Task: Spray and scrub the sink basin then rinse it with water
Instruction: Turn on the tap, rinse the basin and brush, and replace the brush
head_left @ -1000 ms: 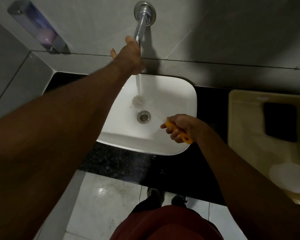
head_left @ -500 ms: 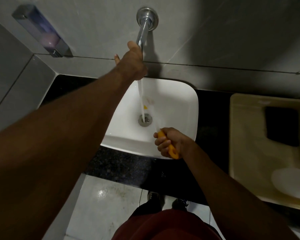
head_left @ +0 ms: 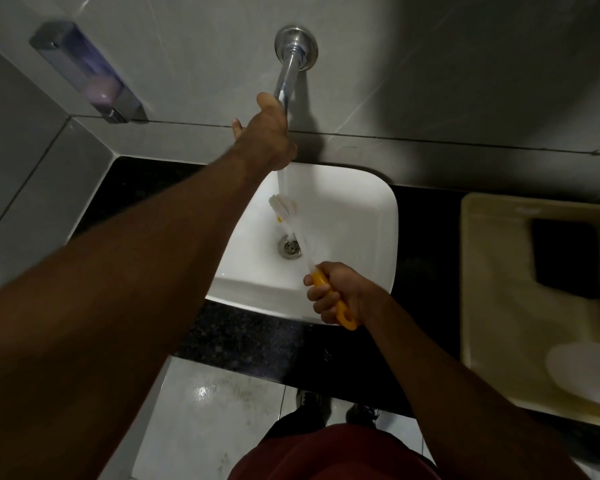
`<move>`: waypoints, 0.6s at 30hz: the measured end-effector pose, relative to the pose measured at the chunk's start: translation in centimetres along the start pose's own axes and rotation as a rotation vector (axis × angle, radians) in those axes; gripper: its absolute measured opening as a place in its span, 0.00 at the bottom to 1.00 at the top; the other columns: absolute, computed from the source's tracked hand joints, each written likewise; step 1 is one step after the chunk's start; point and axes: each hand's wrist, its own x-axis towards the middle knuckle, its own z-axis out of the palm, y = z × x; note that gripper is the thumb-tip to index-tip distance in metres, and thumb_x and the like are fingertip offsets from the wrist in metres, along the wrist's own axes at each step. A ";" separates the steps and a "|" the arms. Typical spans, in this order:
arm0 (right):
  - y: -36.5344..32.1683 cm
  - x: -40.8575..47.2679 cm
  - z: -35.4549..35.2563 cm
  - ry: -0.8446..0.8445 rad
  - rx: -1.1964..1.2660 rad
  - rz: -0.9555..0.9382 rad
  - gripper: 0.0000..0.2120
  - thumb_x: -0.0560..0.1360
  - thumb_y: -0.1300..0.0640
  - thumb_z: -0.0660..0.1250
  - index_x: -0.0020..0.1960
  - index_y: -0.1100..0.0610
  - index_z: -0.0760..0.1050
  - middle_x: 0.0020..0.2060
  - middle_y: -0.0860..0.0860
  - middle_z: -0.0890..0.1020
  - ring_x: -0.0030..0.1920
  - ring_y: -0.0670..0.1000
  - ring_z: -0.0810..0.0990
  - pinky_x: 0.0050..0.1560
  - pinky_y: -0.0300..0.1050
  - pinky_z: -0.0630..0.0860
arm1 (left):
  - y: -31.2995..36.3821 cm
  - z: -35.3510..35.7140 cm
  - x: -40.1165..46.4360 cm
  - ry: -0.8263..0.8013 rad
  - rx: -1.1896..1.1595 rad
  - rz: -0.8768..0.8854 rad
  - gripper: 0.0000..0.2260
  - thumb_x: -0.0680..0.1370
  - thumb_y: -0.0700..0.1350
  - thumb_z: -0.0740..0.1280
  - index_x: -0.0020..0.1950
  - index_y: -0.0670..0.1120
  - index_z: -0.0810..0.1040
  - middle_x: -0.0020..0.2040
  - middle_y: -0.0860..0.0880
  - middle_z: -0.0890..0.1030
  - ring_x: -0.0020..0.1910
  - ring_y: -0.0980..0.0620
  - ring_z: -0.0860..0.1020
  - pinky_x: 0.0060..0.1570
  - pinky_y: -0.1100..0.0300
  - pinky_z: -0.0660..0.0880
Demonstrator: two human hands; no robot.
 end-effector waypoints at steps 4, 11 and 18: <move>0.4 -0.3 -0.4 0.010 -0.014 -0.016 0.15 0.76 0.51 0.51 0.36 0.54 0.71 0.21 0.47 0.64 0.18 0.45 0.58 0.20 0.34 0.60 | -0.1 0.1 0.1 0.001 -0.017 0.003 0.27 0.75 0.38 0.70 0.69 0.42 0.58 0.51 0.48 0.72 0.65 0.44 0.75 0.78 0.45 0.49; 1.9 -0.8 -0.8 0.020 -0.076 -0.064 0.18 0.76 0.48 0.51 0.34 0.54 0.72 0.21 0.47 0.65 0.18 0.46 0.57 0.22 0.35 0.60 | -0.6 0.6 0.4 0.023 -0.063 0.021 0.25 0.75 0.38 0.68 0.68 0.42 0.59 0.51 0.48 0.72 0.63 0.46 0.74 0.78 0.45 0.51; 0.7 -0.3 0.3 0.004 0.090 -0.116 0.13 0.75 0.52 0.52 0.36 0.54 0.70 0.20 0.47 0.63 0.17 0.45 0.58 0.21 0.33 0.58 | -0.8 0.9 0.5 0.031 -0.101 0.025 0.25 0.76 0.39 0.68 0.68 0.43 0.59 0.50 0.49 0.70 0.55 0.52 0.67 0.78 0.45 0.51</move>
